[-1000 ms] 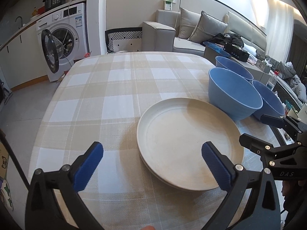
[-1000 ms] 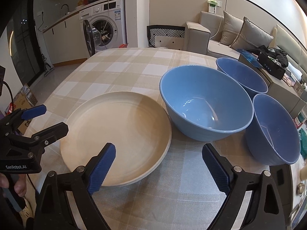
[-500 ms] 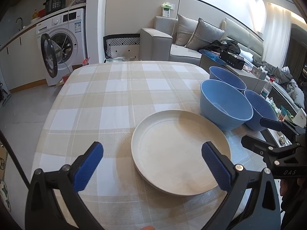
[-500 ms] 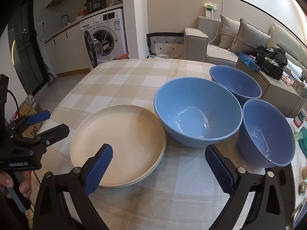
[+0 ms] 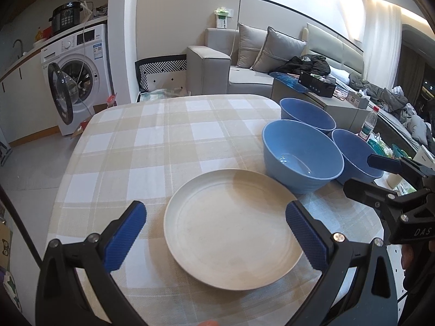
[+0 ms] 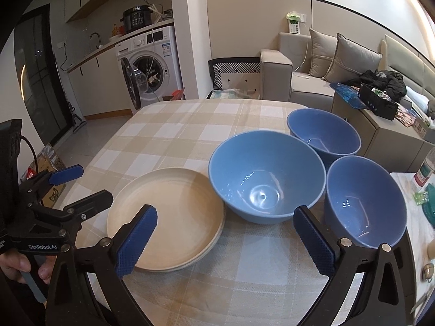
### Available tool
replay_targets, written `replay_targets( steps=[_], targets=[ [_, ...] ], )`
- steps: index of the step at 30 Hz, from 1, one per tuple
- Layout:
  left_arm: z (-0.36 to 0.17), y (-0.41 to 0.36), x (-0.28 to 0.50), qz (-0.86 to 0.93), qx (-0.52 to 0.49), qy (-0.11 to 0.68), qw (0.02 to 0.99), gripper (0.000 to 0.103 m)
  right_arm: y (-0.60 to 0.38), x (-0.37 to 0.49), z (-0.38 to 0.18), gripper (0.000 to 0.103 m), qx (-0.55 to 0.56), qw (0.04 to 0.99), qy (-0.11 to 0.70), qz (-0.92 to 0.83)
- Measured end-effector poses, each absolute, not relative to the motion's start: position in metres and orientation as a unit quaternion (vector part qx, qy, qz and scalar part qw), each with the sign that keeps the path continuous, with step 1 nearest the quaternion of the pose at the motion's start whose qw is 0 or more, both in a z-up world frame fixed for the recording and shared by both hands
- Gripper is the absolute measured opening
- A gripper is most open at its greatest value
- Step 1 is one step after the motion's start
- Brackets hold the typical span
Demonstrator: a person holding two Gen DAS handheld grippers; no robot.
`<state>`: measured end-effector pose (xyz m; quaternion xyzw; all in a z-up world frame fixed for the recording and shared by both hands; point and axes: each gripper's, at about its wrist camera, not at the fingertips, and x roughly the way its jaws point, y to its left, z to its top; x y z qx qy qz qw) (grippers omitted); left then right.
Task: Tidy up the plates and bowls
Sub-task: 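Withdraw both open grippers from the plate stack toward the blue bowls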
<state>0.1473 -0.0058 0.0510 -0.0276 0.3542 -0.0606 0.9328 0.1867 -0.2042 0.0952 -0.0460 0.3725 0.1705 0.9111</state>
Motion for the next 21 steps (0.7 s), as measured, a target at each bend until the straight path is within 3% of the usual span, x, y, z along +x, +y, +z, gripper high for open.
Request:
replay_targets(
  steps=[21],
  targets=[
    [0.086,-0.049,0.178,-0.095,-0.017,0.336,0.937,0.103,-0.258,0.199,0.14,0.102,-0.034,0.927,0.34,0.158]
  ],
)
